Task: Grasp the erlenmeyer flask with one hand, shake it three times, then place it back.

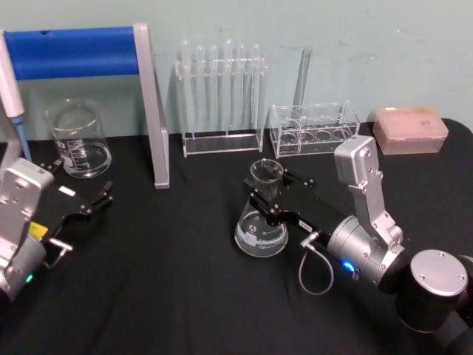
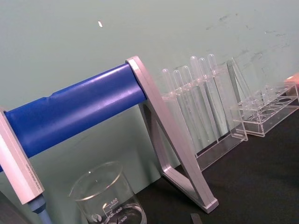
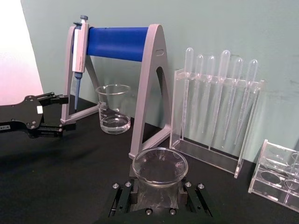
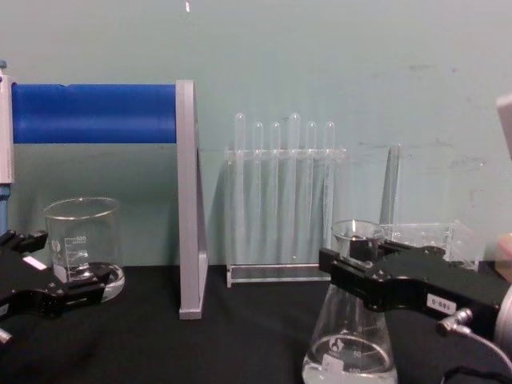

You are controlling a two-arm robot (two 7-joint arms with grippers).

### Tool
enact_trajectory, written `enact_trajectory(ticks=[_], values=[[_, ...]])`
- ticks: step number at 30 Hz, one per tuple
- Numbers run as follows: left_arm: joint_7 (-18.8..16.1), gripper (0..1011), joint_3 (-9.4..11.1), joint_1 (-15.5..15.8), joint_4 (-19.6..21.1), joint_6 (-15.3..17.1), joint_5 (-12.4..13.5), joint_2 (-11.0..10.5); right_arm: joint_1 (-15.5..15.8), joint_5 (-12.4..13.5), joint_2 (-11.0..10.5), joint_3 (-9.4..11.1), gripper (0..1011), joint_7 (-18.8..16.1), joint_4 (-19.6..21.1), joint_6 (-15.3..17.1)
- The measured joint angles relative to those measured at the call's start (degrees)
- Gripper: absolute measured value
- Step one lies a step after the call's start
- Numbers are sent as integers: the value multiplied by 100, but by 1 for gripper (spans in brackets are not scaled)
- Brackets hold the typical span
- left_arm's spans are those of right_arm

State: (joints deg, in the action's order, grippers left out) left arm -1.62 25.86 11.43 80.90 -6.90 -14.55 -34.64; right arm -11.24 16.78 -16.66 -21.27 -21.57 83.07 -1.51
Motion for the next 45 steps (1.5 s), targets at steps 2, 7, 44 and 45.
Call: enact_trajectory(ticks=[2,7,44,45], values=[[0,1001,0,0,0,0,0,0,2,0,3,-1,449,-1,-17,0],[0,1001,0,0,0,0,0,0,11,-2,10,-11,449,-3,-42,0],[0,1001,0,0,0,0,0,0,41,-24,37,-45,449,1,-110,25],[0,1001,0,0,0,0,0,0,41,-24,37,-45,449,1,-109,26]])
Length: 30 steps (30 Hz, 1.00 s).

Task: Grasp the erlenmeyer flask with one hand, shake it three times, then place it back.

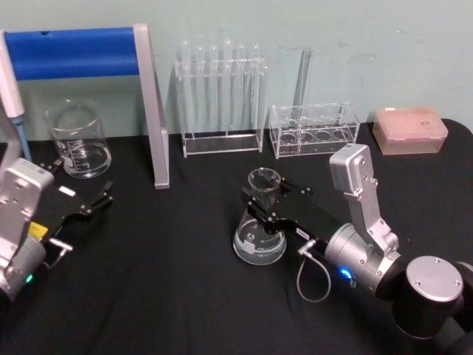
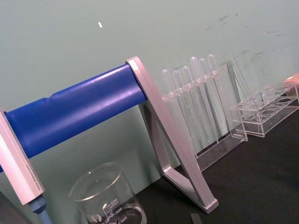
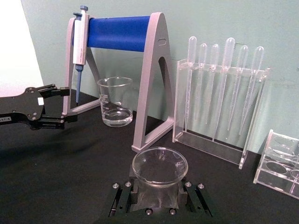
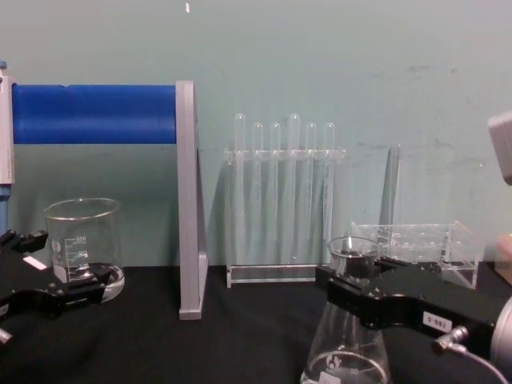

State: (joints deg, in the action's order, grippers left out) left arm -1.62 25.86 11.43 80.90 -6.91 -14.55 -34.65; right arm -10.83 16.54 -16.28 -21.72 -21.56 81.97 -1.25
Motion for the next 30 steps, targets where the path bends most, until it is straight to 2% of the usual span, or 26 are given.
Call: enact_trajectory(ticks=[4,5,10,11,17,21,30], values=[[0,1001,0,0,0,0,0,0,0,-1,-1,0,469,-1,0,8],[0,1001,0,0,0,0,0,0,0,-1,-1,0,529,-1,0,13],[0,1001,0,0,0,0,0,0,0,-3,-1,0,686,0,0,20],[0,1001,0,0,0,0,0,0,0,-3,0,0,686,0,0,19],[0,1001,0,0,0,0,0,0,0,-2,0,0,895,0,2,17],[0,1001,0,0,0,0,0,0,0,-2,0,0,985,0,2,16],[0,1001,0,0,0,0,0,0,0,-2,0,0,1000,0,3,12]])
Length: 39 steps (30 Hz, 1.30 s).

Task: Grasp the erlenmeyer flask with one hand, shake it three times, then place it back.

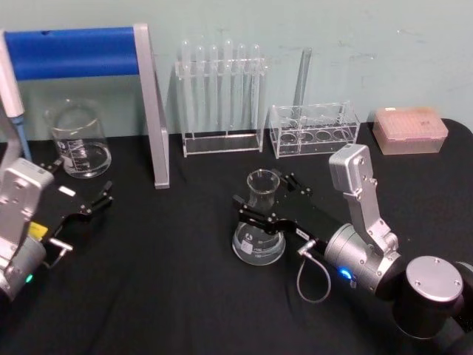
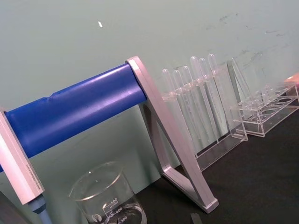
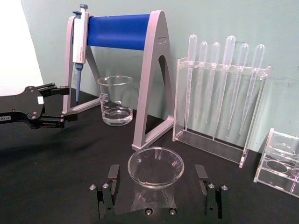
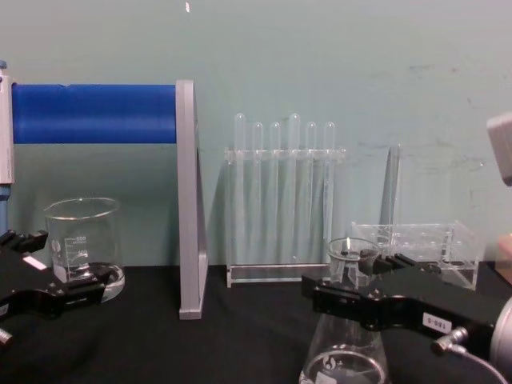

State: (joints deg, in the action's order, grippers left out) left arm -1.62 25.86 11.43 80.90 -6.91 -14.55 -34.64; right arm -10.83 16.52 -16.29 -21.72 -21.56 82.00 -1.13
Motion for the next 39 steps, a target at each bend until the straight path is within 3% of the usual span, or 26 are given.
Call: enact_trajectory(ticks=[10,27,34,39], values=[[0,1001,0,0,0,0,0,0,142,120,-266,14,1000,-263,181,-16],[0,1001,0,0,0,0,0,0,820,499,-1090,305,1000,-597,899,-104],[0,1001,0,0,0,0,0,0,1034,629,-1296,467,1000,-574,1078,-136],[0,1001,0,0,0,0,0,0,1088,637,-1314,626,1000,-365,1114,-191]])
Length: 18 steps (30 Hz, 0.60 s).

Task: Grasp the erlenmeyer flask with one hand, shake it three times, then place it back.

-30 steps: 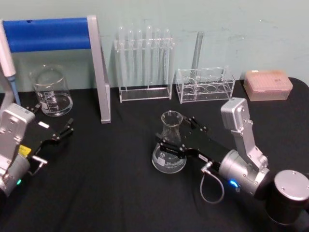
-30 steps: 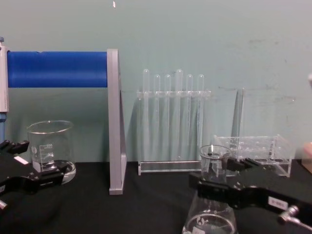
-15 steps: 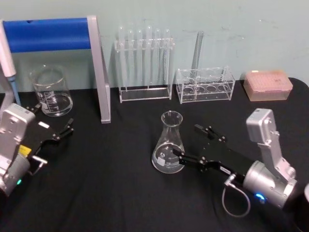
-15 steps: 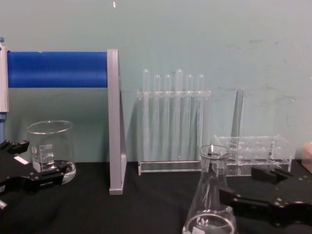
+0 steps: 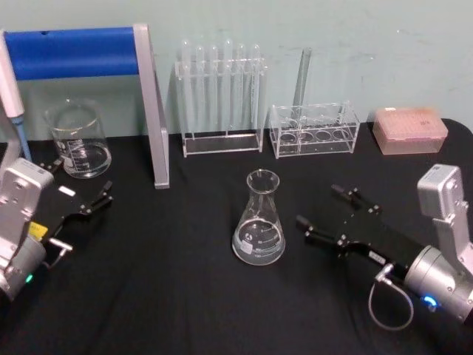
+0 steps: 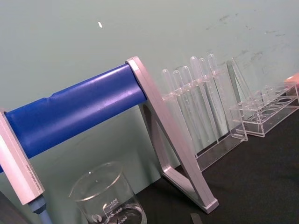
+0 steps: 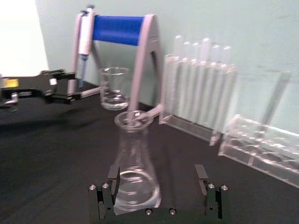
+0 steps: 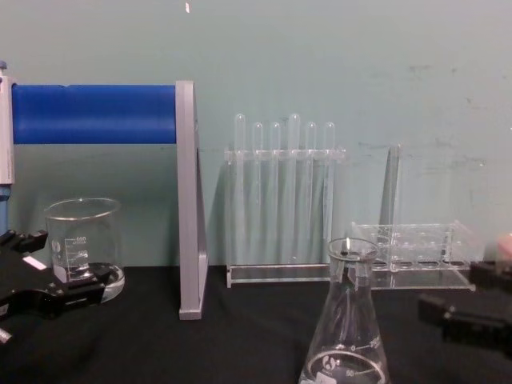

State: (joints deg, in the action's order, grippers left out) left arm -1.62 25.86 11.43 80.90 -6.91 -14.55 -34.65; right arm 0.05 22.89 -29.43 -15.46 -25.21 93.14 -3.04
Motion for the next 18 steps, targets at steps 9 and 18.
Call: enact_trajectory(ticks=[9,18], values=[[0,1001,0,0,0,0,0,0,-117,-283,265,307,1000,657,-126,-53],[0,1001,0,1,0,0,0,0,-541,-772,743,482,1000,1369,-611,-77]])
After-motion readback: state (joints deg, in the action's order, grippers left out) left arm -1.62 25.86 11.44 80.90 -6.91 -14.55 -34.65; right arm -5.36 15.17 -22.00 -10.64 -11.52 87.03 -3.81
